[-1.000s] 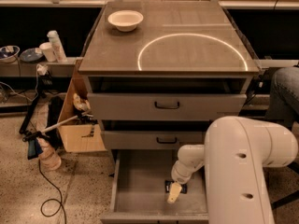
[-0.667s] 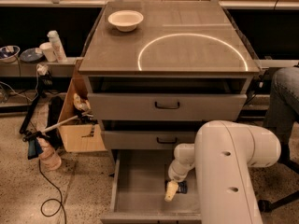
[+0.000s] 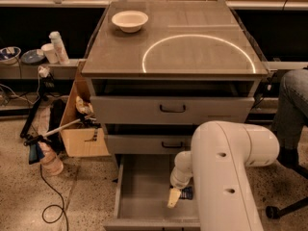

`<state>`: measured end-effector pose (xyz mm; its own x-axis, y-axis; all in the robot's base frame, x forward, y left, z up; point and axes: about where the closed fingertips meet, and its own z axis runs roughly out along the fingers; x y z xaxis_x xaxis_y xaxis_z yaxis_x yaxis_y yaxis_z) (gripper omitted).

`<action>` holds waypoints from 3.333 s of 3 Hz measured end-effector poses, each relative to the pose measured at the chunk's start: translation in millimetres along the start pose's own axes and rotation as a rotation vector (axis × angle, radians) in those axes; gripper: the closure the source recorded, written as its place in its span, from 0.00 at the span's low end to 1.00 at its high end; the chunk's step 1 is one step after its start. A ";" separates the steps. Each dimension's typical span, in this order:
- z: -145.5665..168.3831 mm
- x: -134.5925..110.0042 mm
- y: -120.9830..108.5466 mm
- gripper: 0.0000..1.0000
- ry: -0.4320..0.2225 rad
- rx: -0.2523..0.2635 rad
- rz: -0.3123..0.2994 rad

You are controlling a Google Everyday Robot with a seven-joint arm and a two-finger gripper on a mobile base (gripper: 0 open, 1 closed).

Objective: Pick rxbar chocolate from bottom drawer and place on counter

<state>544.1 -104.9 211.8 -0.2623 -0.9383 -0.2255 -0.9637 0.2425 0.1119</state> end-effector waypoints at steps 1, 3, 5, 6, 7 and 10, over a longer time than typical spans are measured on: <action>9.9 -16.3 -25.3 0.00 -0.014 0.105 -0.026; 10.2 2.7 -32.6 0.00 -0.008 0.106 -0.004; 4.6 31.1 -34.8 0.00 0.019 0.120 0.032; 6.7 50.0 -41.5 0.00 0.048 0.126 0.063; 5.8 72.5 -49.4 0.00 0.086 0.131 0.089; 16.5 94.8 -34.6 0.00 -0.179 -0.023 0.173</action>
Offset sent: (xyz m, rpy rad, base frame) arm 0.0182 0.0069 -0.0080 -0.0193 -0.0725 0.0059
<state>551.7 -198.1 170.5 -0.4300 -0.8242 -0.3684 -0.9028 0.3881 0.1855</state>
